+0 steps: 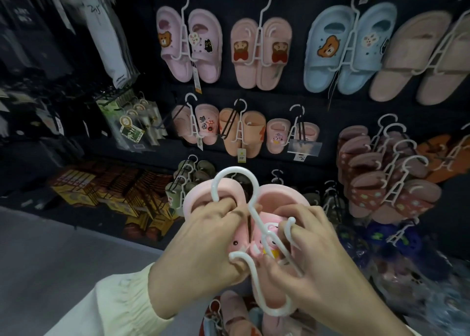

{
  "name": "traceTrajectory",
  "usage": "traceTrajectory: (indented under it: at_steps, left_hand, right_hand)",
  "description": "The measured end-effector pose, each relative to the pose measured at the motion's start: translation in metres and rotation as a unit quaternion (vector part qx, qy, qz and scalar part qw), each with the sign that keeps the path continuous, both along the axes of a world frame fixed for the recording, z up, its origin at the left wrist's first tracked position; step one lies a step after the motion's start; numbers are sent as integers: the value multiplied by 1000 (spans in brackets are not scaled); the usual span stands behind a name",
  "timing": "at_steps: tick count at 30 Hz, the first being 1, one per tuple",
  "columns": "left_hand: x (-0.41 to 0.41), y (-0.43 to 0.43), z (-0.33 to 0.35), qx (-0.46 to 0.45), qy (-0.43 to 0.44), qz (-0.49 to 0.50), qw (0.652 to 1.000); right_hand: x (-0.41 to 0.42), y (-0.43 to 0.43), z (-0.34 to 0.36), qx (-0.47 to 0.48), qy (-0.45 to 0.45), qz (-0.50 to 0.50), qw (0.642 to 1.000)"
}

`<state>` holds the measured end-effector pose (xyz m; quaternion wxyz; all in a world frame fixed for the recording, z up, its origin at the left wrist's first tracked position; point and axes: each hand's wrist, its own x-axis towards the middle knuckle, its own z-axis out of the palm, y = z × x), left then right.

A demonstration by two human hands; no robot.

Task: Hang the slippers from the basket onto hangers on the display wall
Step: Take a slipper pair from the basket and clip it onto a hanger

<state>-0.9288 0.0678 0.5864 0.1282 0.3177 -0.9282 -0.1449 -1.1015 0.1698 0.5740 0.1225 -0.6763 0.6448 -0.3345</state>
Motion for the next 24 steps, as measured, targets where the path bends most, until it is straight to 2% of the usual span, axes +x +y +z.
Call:
traceTrajectory:
  at_steps: [6, 14, 18, 24]
  left_hand:
    - [18, -6, -1, 18, -31, -47, 998]
    - [23, -6, -10, 13, 16, -61, 998]
    - [23, -1, -6, 44, 13, -70, 997]
    - [20, 14, -6, 61, -12, -83, 995]
  right_hand:
    - [-7, 1, -20, 0, 25, -67, 997]
    - [-1, 0, -48, 31, 44, -64, 997]
    - [-1, -1, -51, 16, 47, -89, 995]
    - [6, 1, -53, -5, -10, -90, 996]
